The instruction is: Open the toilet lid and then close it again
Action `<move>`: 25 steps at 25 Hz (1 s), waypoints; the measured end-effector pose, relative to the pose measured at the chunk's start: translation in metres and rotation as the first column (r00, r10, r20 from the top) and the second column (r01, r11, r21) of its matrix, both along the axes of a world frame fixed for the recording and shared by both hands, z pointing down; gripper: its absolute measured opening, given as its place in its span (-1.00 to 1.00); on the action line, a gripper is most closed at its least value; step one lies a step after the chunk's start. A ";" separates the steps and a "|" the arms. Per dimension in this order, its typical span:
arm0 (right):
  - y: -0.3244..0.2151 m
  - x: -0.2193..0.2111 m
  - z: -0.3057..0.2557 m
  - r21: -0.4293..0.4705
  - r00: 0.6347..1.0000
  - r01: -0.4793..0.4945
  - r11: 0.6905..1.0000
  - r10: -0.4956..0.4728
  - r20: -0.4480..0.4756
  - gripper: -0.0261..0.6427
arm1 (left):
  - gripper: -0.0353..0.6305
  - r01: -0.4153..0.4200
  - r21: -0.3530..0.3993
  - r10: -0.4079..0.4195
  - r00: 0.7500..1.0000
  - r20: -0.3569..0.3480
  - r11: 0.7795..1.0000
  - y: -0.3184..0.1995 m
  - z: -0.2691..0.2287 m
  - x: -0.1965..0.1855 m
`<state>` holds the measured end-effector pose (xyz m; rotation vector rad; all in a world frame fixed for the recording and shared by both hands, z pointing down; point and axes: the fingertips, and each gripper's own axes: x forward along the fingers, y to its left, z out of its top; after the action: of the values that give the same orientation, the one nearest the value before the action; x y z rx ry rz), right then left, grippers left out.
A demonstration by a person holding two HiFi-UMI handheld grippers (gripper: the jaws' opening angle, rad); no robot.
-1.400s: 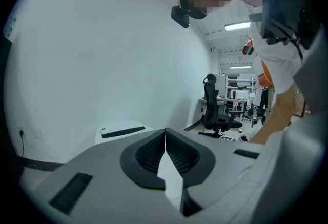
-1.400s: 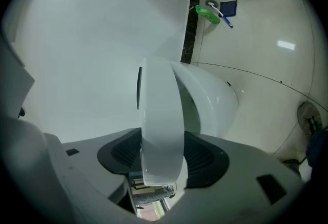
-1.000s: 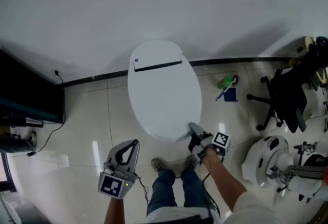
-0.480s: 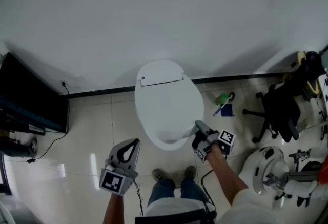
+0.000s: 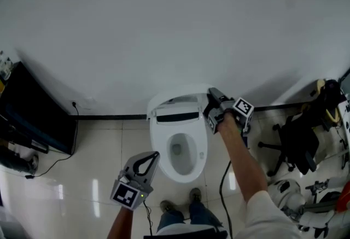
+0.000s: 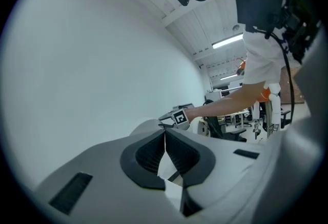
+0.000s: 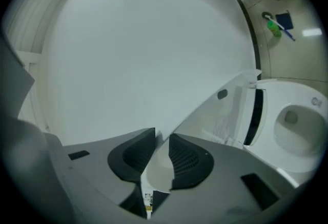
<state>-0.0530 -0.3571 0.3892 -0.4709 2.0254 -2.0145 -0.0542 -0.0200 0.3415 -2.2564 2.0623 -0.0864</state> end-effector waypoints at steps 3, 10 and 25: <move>-0.035 -0.041 -0.019 0.013 1.000 0.020 1.000 -0.020 0.013 -0.69 | -0.88 0.025 0.036 -0.025 0.999 0.022 0.999 -0.017 -0.011 -0.004; -0.114 -0.124 -0.033 0.053 0.998 0.053 0.997 -0.052 -0.033 -0.69 | -0.88 0.117 0.003 -0.117 0.993 0.001 0.993 -0.051 -0.003 -0.004; -0.170 -0.189 -0.027 0.038 0.997 0.074 0.997 -0.072 -0.035 -0.67 | -0.88 0.297 -0.078 -0.301 0.953 -0.038 0.952 -0.051 0.016 -0.021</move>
<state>-0.2417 -0.5266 0.3620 -0.4312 2.1274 -2.0166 -0.0754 -0.0707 0.3575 -1.9811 2.4506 -0.1260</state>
